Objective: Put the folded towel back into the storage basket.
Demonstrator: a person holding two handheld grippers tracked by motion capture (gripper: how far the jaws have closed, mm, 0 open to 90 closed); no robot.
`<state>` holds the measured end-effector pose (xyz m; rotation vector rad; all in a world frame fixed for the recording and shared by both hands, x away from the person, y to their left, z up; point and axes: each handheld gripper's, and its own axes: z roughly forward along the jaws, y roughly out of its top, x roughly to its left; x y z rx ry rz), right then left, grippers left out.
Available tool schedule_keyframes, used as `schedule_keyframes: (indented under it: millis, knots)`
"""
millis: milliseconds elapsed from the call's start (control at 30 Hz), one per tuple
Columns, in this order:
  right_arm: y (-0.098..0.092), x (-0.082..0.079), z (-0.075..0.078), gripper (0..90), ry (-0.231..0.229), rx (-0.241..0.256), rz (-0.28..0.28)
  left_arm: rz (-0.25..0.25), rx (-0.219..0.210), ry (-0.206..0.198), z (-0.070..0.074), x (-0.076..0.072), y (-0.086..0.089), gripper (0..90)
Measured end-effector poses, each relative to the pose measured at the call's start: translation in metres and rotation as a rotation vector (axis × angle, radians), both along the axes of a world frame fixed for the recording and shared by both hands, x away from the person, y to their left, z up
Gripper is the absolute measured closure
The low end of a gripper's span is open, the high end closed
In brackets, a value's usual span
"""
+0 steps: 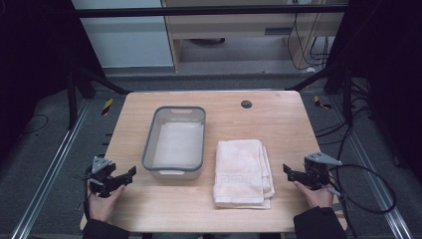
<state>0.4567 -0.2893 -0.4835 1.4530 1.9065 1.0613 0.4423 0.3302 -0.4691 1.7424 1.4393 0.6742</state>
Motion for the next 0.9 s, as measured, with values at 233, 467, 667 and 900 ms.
schedule_keyframes:
  millis: [233,467,667,900]
  knots:
    - [0.002,-0.003,0.007,13.4,-0.030,0.010,0.008,-0.019,0.002,-0.030,0.007,-0.007,-0.006,21.1]
    - [0.002,-0.006,0.014,15.9,-0.068,0.015,0.006,-0.047,-0.024,-0.055,0.012,-0.012,-0.008,24.5]
    - [0.002,-0.008,0.019,17.8,-0.080,0.016,0.011,-0.060,-0.033,-0.062,0.014,-0.014,-0.009,27.9]
    - [0.005,-0.009,0.023,18.8,-0.080,0.027,0.027,-0.072,-0.045,-0.071,0.018,-0.015,-0.011,29.0]
